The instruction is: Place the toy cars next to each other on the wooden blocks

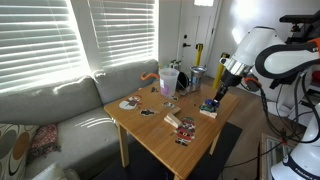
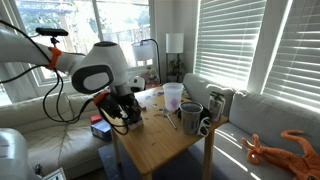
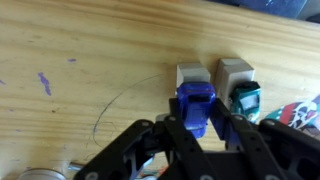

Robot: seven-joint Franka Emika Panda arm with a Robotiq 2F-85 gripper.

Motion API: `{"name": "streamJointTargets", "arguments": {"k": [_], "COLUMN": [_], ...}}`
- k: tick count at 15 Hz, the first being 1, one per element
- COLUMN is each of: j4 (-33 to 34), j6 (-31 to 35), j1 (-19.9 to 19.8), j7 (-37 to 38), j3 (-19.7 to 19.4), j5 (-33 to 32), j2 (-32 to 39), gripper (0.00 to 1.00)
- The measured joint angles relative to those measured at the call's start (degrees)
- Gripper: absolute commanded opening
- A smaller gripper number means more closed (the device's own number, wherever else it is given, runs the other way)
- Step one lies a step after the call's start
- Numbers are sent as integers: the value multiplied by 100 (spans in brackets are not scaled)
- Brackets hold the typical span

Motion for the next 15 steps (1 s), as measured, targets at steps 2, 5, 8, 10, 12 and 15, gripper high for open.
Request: {"name": "streamJointTargets", "arguments": {"k": [2, 5, 8, 10, 12, 15], "j4": [0, 1, 0, 0, 0, 0], "j6": [-7, -7, -7, -7, -7, -7], "j1": [0, 0, 0, 0, 0, 0], "j7": [0, 0, 1, 2, 4, 6], "j3": [0, 0, 0, 0, 0, 0], "j5": [4, 6, 6, 6, 6, 6], "j2": [17, 23, 25, 25, 25, 25], "gripper": [12, 60, 74, 88, 99, 100]}}
